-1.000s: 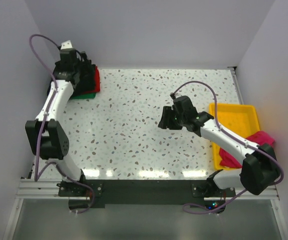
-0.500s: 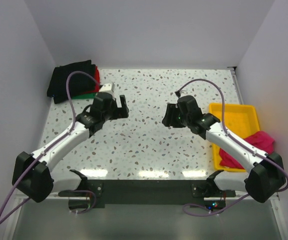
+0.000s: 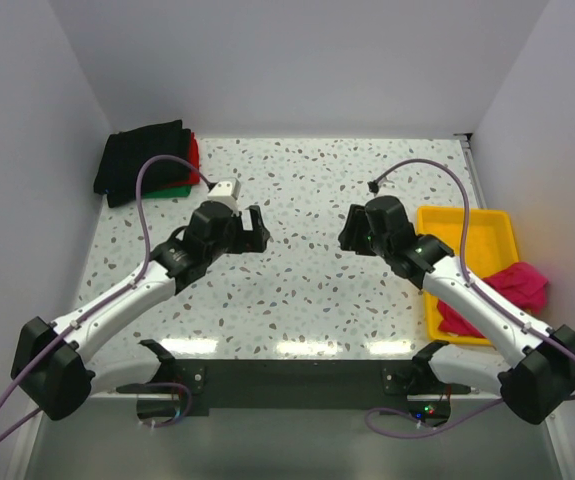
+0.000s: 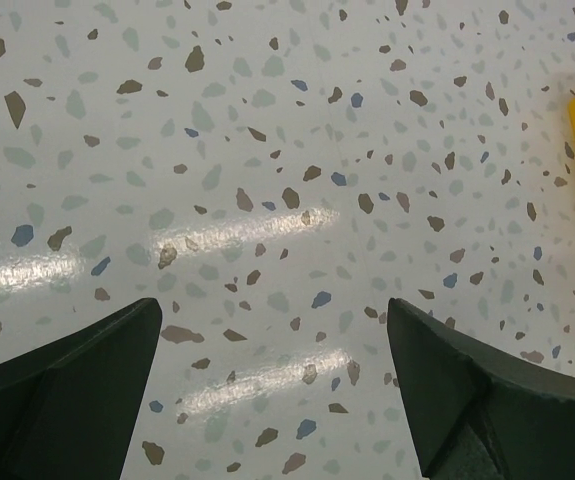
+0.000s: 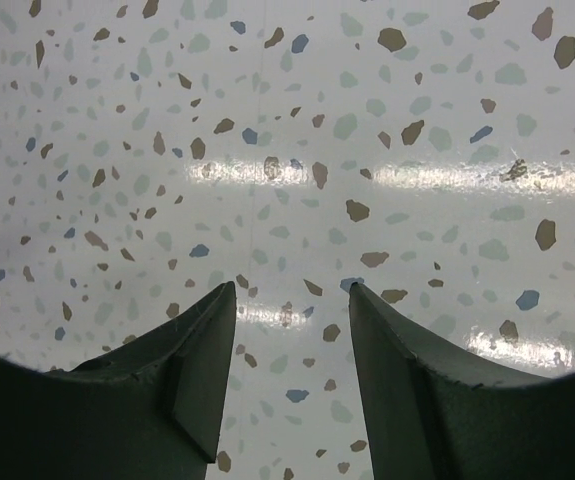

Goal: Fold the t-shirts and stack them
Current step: Reset both grippers

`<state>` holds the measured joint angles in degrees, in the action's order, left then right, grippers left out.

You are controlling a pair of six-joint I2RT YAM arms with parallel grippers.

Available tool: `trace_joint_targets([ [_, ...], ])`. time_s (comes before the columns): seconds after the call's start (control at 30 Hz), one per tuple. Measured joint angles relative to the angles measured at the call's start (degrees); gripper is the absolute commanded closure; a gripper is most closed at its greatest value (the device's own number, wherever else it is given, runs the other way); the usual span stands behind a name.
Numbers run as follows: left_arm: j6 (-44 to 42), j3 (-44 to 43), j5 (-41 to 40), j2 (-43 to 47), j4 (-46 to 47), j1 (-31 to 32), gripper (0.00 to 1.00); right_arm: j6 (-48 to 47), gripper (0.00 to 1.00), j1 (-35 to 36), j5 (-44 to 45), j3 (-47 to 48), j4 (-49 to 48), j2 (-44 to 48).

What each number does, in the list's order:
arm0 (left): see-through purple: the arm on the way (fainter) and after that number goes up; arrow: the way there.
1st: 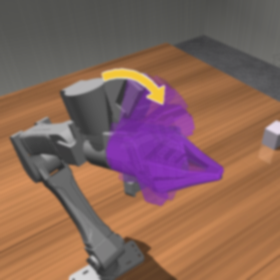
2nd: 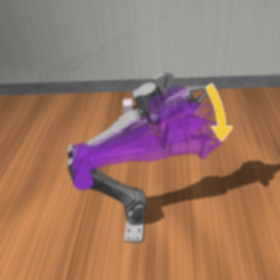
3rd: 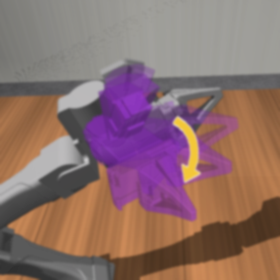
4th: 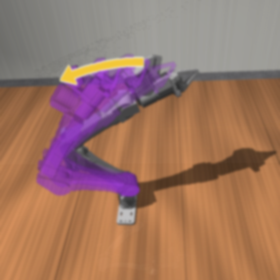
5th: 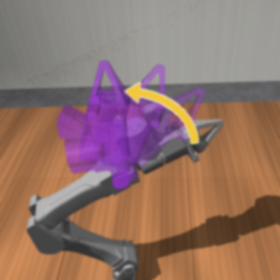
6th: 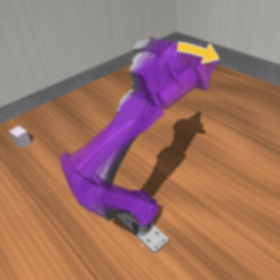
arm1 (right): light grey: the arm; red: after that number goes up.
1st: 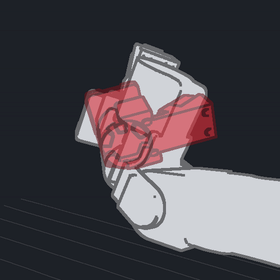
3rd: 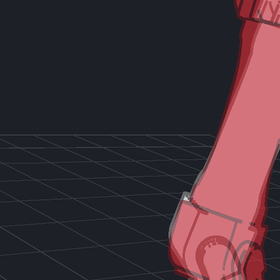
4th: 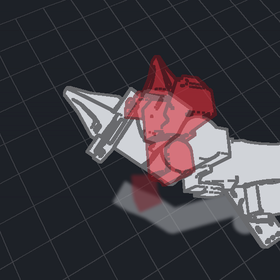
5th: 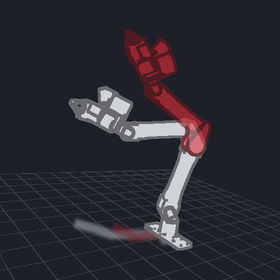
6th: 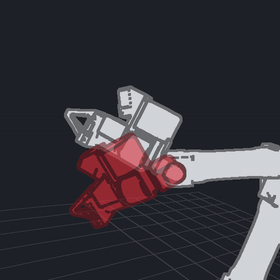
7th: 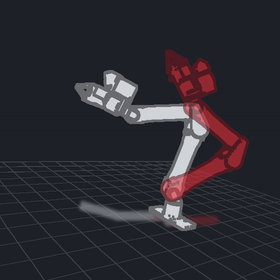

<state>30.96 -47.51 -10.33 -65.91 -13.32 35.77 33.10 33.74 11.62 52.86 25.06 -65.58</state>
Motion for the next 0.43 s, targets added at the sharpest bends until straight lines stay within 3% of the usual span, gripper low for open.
trace_joint_targets([
  [0.43,0.0,-0.02,0.74,0.44,0.37,0.0,0.0,0.33,0.48,0.0,0.96,0.0,1.01,0.63],
])
